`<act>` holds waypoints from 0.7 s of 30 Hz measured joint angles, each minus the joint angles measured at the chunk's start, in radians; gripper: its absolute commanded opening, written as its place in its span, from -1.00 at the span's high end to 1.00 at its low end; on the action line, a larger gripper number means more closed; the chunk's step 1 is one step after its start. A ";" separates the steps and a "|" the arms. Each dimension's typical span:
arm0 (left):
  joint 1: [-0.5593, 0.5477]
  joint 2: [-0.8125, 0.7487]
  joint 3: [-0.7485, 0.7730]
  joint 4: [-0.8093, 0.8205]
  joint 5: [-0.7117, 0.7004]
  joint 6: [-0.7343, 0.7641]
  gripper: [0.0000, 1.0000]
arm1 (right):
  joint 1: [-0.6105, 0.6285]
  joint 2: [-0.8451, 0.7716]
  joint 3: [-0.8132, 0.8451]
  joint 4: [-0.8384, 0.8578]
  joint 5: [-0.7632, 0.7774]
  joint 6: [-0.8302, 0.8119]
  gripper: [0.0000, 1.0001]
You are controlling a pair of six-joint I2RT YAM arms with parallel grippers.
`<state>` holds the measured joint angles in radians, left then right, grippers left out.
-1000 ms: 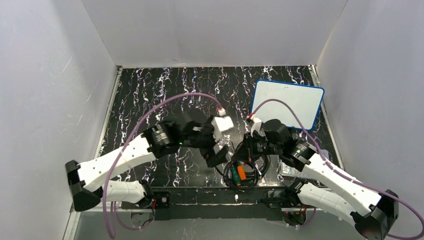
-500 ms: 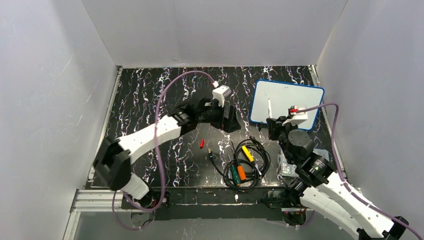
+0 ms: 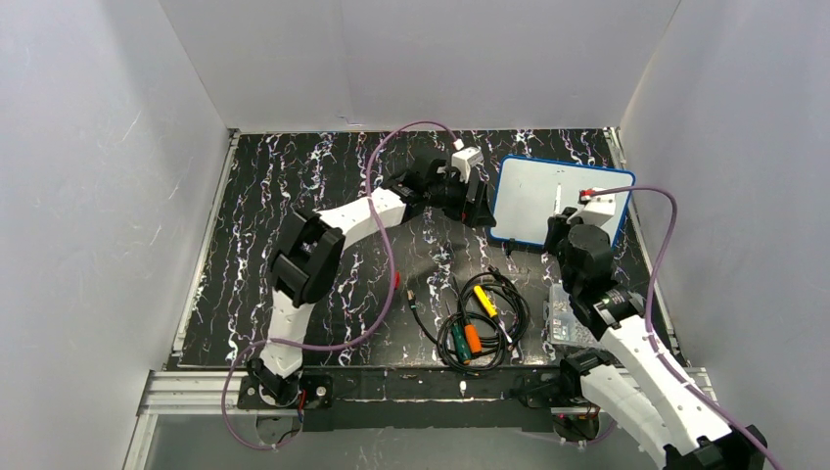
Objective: Write a sentence on the whiteboard
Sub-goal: Move the whiteboard to the center of the board.
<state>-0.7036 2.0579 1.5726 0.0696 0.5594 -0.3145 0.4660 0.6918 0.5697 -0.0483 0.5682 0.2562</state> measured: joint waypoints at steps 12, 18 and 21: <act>0.061 0.309 0.286 0.013 0.211 0.058 -0.27 | -0.098 0.030 -0.003 0.050 -0.288 0.054 0.97; 0.062 0.371 0.347 0.037 0.300 0.057 -0.07 | -0.098 0.050 -0.001 0.051 -0.349 0.062 0.97; 0.060 0.399 0.390 0.048 0.335 0.049 0.05 | -0.099 0.064 0.005 0.052 -0.370 0.065 0.97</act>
<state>-0.6437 2.4565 1.9625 0.1181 0.8940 -0.2653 0.3668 0.7555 0.5743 0.0040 0.1982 0.3210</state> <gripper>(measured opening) 0.533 0.102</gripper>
